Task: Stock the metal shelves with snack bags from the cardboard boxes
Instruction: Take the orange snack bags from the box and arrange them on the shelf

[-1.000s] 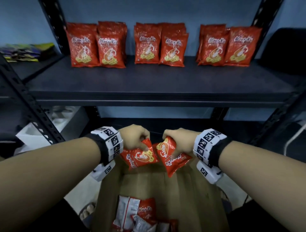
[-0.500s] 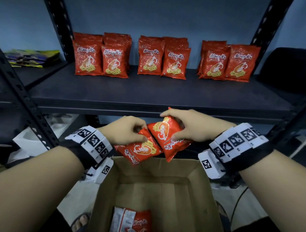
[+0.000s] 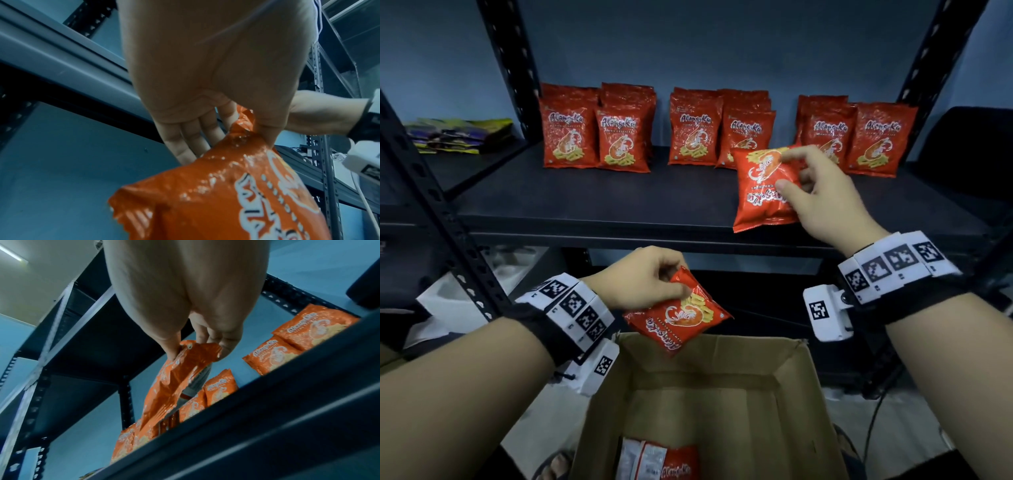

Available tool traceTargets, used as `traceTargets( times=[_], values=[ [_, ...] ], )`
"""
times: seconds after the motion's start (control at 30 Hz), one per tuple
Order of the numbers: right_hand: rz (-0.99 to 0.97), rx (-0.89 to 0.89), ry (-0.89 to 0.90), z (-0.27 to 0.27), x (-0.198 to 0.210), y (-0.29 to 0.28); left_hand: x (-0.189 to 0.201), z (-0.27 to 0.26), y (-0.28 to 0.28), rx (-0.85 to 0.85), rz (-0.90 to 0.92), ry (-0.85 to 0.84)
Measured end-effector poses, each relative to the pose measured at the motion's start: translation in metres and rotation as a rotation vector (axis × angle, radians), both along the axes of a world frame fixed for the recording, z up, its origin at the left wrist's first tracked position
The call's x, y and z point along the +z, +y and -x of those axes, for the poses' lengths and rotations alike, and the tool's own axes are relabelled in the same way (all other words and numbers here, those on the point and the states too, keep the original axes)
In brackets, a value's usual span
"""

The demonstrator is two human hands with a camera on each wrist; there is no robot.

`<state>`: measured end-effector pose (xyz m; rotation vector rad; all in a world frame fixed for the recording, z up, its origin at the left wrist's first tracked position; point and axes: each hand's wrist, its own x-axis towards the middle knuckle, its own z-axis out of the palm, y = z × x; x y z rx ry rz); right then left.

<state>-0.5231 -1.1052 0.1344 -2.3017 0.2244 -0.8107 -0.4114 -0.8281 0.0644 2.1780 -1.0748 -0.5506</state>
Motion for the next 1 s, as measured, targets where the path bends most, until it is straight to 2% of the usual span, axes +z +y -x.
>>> traceTargets(
  times=[0.13,0.27,0.4,0.53,0.63,0.83,0.9,1.0],
  values=[
    [0.001,-0.108,0.030,-0.010,-0.020,-0.011,-0.001,0.000,-0.003,0.007,0.014,0.003],
    [0.093,-0.207,0.114,-0.015,-0.029,-0.014,-0.001,-0.001,-0.004,0.002,0.003,-0.005],
    [0.268,-0.132,0.061,-0.022,-0.028,-0.012,-0.001,-0.002,-0.004,0.001,-0.011,-0.002],
    [0.329,-0.046,0.160,-0.027,-0.031,-0.009,-0.002,-0.004,-0.002,-0.010,-0.026,0.015],
    [0.361,-0.068,0.255,-0.027,-0.036,-0.012,-0.001,-0.006,0.001,-0.006,-0.006,-0.003],
    [0.365,-0.181,0.291,-0.029,-0.036,-0.023,0.006,-0.007,0.000,0.051,0.127,0.035],
    [0.351,-0.202,0.170,-0.028,-0.038,-0.022,0.008,-0.007,0.000,0.063,0.177,0.064],
    [0.378,-0.157,-0.191,-0.024,-0.033,-0.004,0.012,-0.005,-0.002,0.095,0.272,0.132]
  ],
)
